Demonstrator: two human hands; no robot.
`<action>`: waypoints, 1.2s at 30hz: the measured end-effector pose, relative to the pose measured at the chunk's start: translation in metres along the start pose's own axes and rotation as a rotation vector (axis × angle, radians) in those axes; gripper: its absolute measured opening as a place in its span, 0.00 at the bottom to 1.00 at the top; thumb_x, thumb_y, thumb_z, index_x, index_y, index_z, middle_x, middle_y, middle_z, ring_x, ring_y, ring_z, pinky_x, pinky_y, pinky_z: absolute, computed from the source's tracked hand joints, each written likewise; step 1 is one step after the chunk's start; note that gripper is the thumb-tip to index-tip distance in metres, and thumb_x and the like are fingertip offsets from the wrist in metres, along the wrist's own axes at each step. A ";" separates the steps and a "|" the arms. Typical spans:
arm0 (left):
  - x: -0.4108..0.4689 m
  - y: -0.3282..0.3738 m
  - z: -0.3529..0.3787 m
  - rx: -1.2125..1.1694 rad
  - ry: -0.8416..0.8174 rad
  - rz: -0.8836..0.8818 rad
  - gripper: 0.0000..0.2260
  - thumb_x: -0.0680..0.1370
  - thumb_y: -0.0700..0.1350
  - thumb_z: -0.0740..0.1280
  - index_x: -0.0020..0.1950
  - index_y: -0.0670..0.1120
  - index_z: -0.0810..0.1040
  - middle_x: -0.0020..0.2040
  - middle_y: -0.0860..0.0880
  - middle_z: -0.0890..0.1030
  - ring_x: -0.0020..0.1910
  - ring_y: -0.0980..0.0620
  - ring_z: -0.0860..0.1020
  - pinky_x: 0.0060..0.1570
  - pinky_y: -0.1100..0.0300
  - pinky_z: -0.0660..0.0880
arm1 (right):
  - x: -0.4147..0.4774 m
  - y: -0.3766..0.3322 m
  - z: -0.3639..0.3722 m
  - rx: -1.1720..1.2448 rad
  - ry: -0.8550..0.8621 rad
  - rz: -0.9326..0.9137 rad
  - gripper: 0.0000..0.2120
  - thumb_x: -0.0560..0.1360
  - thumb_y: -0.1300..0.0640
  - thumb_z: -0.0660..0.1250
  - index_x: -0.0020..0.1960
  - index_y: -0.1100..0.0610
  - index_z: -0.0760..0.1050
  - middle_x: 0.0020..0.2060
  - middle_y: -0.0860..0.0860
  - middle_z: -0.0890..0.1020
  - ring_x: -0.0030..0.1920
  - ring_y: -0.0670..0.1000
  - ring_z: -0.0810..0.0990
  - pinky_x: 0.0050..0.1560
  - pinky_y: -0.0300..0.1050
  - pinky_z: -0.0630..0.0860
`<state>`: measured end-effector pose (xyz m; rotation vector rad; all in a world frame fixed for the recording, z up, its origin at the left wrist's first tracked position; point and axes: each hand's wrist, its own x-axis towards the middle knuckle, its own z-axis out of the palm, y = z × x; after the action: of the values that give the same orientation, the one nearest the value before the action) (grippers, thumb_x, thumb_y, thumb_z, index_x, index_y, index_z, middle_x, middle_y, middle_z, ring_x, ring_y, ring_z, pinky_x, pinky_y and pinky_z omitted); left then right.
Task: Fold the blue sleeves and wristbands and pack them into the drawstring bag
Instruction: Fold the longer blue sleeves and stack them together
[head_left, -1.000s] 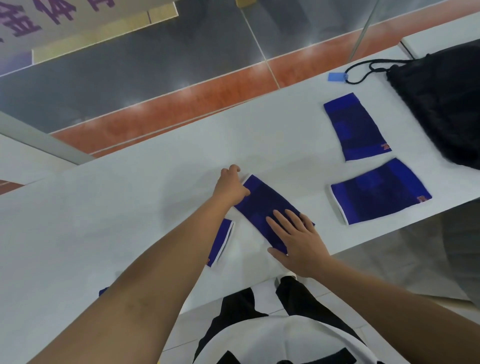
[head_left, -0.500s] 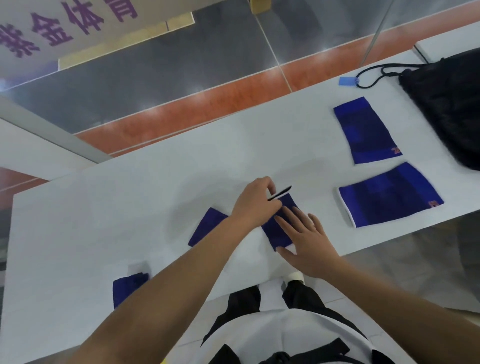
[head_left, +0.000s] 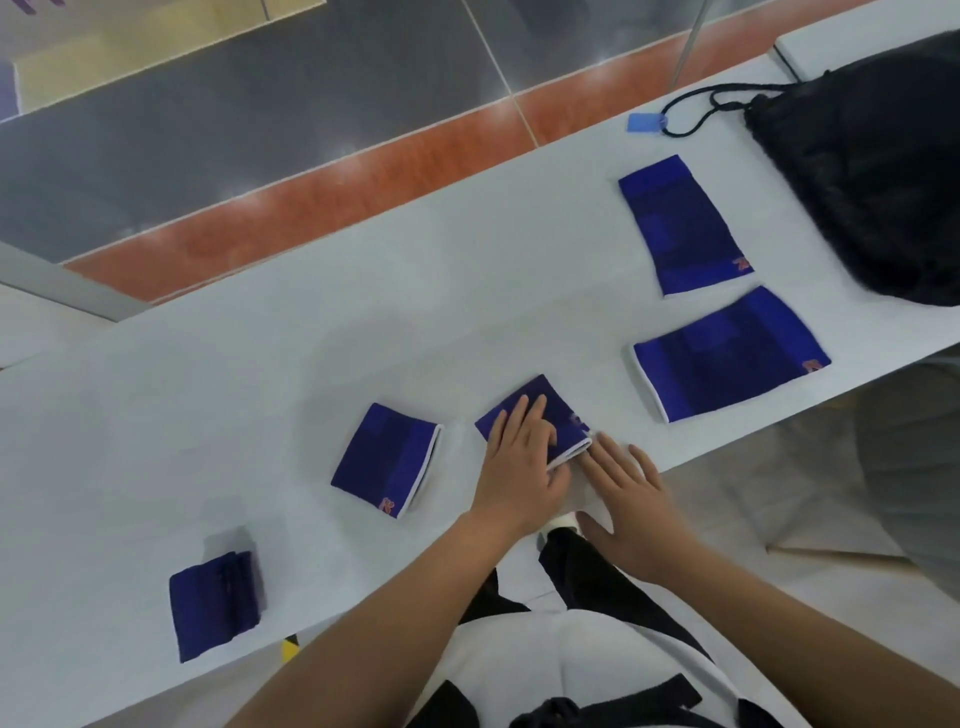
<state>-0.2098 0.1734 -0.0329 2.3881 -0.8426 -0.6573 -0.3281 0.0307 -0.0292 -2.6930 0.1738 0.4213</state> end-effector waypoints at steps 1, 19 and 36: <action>0.000 -0.004 0.002 0.005 -0.009 0.008 0.12 0.80 0.51 0.63 0.61 0.48 0.71 0.81 0.48 0.57 0.81 0.51 0.47 0.77 0.57 0.38 | -0.003 0.001 -0.001 0.038 0.025 0.002 0.35 0.75 0.47 0.64 0.79 0.55 0.60 0.79 0.51 0.57 0.80 0.52 0.52 0.78 0.47 0.40; 0.054 -0.022 -0.047 0.183 -0.141 0.023 0.23 0.82 0.46 0.60 0.78 0.53 0.64 0.77 0.48 0.65 0.73 0.45 0.62 0.72 0.47 0.64 | 0.042 -0.037 -0.032 1.051 0.215 0.689 0.17 0.77 0.51 0.70 0.65 0.52 0.74 0.50 0.49 0.84 0.48 0.47 0.83 0.48 0.42 0.79; 0.102 -0.022 -0.095 -0.096 -0.378 -0.162 0.13 0.74 0.45 0.76 0.55 0.48 0.76 0.53 0.49 0.78 0.50 0.49 0.78 0.41 0.62 0.73 | 0.086 -0.030 -0.042 0.769 0.187 0.665 0.11 0.79 0.64 0.65 0.59 0.54 0.78 0.52 0.51 0.79 0.50 0.53 0.80 0.49 0.44 0.78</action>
<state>-0.0738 0.1482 -0.0023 2.2953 -0.7481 -1.2137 -0.2297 0.0355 -0.0088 -1.8510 1.0618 0.2119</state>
